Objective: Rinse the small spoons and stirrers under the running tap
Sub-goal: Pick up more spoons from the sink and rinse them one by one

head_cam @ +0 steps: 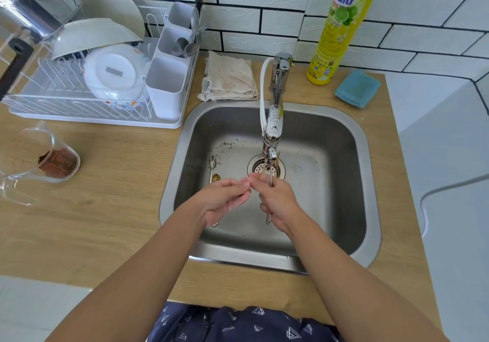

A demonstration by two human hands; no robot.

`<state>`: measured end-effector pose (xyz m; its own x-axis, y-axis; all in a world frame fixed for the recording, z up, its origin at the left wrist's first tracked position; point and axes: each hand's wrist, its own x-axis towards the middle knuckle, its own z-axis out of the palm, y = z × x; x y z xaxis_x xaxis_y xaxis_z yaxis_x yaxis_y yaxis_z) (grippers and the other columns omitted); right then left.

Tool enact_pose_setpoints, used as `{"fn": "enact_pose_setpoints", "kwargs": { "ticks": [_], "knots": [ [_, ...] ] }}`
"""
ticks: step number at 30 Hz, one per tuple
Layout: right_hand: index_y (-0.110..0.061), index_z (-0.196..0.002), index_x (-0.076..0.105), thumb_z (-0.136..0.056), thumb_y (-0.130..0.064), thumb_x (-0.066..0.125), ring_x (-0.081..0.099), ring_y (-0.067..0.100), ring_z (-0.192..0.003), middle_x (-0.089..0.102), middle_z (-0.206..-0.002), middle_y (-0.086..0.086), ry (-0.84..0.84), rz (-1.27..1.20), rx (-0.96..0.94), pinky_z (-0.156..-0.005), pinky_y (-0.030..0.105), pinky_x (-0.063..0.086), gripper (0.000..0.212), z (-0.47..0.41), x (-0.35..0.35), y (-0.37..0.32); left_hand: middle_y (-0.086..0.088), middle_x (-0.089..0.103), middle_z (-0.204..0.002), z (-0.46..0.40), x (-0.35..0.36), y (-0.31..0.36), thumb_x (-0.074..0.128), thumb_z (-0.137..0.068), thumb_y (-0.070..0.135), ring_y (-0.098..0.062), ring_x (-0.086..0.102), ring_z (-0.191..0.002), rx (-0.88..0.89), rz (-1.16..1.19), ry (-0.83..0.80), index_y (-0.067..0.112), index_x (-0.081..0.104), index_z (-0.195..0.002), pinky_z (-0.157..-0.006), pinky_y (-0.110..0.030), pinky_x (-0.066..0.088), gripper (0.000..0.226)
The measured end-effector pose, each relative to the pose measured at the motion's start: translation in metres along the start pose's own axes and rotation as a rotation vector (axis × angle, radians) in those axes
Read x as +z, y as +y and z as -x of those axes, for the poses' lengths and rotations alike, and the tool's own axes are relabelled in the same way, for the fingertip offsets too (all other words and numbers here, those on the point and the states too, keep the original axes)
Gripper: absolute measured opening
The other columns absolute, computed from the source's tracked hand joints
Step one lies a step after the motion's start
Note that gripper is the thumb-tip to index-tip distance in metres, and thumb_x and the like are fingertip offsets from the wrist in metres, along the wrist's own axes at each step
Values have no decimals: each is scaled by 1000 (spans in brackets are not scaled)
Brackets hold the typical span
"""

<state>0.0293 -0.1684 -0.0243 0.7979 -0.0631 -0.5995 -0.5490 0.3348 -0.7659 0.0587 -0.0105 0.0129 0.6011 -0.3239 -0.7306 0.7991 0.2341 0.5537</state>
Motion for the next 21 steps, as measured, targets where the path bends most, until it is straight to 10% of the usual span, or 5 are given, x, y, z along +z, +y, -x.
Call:
{"fn": "enact_pose_setpoints", "kwargs": {
  "ticks": [11,21],
  "knots": [
    [-21,-89,68,-84,-13,82,36,0,-37,59,-54,-17,185,-37,-134,-37,14,26,17,-12,-5,-16,-15,65,-81,6,-18,2,71,-80,-14,-27,73,-75,-53,-335,20,1,58,-89,-64,-29,61,22],
    [-23,-109,70,-101,-24,64,28,7,-42,81,-100,0,42,118,-110,-42,21,23,11,-16,-6,-10,-20,65,-86,11,-37,4,72,-79,-14,-35,74,-86,-102,-431,-1,2,57,-85,-67,-30,62,22]
  ]
}}
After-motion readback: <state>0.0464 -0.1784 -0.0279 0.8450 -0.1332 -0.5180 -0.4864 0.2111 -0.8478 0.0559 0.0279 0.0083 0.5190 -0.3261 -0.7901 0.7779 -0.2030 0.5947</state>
